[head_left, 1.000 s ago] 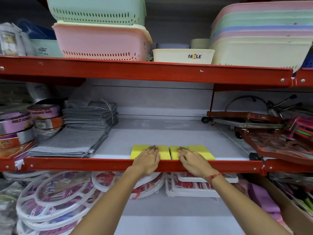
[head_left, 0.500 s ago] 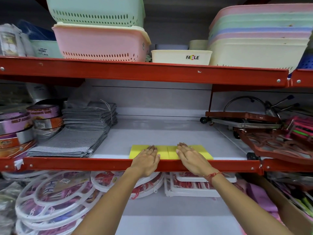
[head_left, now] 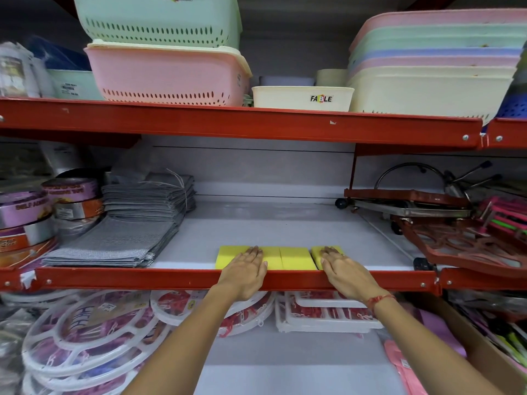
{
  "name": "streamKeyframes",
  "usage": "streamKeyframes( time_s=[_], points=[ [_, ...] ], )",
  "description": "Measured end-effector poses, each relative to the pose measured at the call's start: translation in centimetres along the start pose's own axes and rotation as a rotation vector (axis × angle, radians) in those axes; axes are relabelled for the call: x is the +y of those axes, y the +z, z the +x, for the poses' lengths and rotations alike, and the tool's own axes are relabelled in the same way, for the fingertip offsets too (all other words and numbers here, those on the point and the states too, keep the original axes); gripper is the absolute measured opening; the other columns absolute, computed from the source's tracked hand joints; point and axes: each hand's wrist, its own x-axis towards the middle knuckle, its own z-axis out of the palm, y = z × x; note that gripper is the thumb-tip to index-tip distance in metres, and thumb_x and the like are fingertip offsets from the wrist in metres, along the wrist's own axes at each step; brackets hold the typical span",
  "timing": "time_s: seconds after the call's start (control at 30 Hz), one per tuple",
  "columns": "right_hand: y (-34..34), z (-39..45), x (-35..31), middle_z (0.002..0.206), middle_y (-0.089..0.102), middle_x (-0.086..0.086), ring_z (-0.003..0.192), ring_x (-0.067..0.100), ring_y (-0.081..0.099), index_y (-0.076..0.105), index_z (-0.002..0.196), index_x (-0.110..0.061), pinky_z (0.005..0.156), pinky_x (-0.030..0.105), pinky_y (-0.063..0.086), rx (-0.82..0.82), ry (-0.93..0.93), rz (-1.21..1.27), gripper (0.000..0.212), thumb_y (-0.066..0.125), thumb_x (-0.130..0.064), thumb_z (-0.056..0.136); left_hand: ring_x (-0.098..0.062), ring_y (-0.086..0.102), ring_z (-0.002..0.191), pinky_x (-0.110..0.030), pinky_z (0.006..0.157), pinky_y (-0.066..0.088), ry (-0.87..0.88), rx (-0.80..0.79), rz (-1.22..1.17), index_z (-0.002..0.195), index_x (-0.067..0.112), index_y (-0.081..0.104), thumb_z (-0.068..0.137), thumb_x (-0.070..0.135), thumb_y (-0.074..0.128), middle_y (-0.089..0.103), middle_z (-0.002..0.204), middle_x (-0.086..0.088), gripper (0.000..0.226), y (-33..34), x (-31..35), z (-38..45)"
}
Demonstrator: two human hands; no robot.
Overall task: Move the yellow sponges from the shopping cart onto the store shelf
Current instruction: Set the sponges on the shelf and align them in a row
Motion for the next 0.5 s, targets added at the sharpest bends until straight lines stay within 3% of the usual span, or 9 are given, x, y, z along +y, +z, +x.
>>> streamKeyframes(
  time_s=[0.5],
  points=[
    [1.0, -0.2, -2.3, 0.156, 0.031, 0.009, 0.146, 0.018, 0.024, 0.032, 0.146, -0.007, 0.12, 0.028, 0.015, 0.032, -0.021, -0.072, 0.05, 0.022, -0.027, 0.101, -0.016, 0.003, 0.151, -0.031, 0.124, 0.003, 0.003, -0.005, 0.009, 0.153, 0.01, 0.009, 0.101, 0.038, 0.01, 0.007, 0.163, -0.006, 0.059, -0.2, 0.2, -0.1]
  ],
)
